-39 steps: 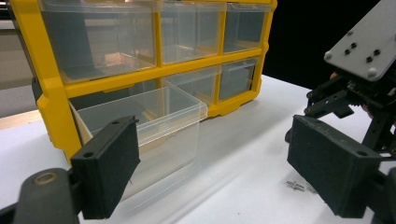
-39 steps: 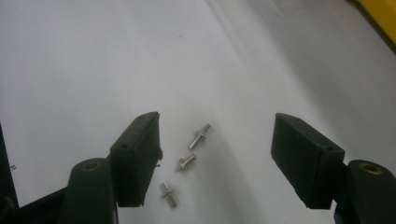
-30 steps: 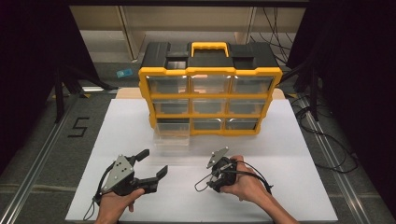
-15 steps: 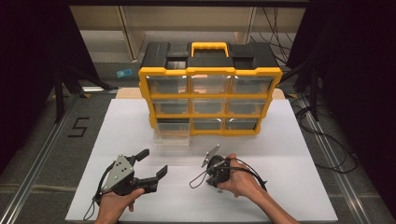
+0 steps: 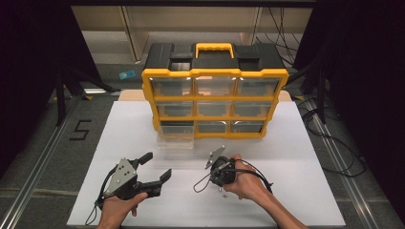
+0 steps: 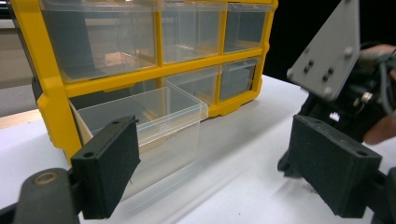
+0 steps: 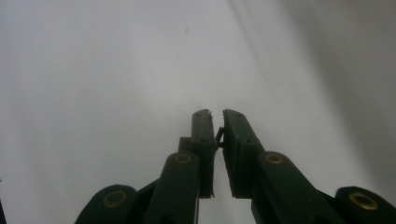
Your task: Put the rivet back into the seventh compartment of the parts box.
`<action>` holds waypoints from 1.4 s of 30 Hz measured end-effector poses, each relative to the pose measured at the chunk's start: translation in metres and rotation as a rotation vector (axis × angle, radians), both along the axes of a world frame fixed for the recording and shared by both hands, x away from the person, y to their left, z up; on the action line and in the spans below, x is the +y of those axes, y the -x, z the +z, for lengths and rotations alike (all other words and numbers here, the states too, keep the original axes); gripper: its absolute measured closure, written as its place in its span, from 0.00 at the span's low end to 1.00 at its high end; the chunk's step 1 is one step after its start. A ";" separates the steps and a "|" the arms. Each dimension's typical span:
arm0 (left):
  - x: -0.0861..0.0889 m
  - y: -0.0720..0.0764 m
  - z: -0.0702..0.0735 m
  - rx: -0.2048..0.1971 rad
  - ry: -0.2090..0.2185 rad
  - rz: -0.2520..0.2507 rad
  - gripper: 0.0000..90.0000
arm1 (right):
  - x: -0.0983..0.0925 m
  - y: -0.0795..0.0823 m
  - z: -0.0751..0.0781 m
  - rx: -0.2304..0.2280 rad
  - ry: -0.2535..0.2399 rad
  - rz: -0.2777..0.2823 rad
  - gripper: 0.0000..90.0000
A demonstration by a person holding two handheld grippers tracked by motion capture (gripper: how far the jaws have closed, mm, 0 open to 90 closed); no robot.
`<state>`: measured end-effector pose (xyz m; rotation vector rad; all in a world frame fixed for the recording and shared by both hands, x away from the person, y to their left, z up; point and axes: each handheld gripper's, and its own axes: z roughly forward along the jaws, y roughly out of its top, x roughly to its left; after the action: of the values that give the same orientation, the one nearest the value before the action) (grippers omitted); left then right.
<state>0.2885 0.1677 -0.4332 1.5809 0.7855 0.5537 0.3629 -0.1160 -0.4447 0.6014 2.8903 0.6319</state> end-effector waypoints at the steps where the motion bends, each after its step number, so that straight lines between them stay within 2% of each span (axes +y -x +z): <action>1: 0.000 0.000 0.000 -0.001 -0.001 0.000 0.18 | -0.001 -0.001 0.003 -0.026 -0.013 0.006 0.92; 2: 0.000 0.000 0.000 -0.001 -0.001 0.000 0.18 | -0.002 -0.002 0.006 -0.043 -0.030 0.022 0.92; 5: 0.000 0.000 0.000 -0.002 -0.002 0.001 0.18 | -0.004 -0.005 0.013 -0.075 -0.058 0.019 0.92; 11: 0.000 0.000 0.000 0.000 -0.004 0.002 0.18 | -0.004 -0.009 0.023 -0.113 -0.103 0.025 0.92; 22: 0.000 0.000 0.000 0.000 -0.005 0.003 0.18 | -0.001 -0.015 0.052 -0.195 -0.156 0.027 0.92; 42: 0.000 0.000 0.000 0.000 -0.006 0.003 0.18 | 0.009 -0.028 0.076 -0.249 -0.212 0.019 0.92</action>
<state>0.2884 0.1678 -0.4328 1.5851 0.7865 0.5586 0.3905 -0.1070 -0.3689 0.4808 2.6206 0.9511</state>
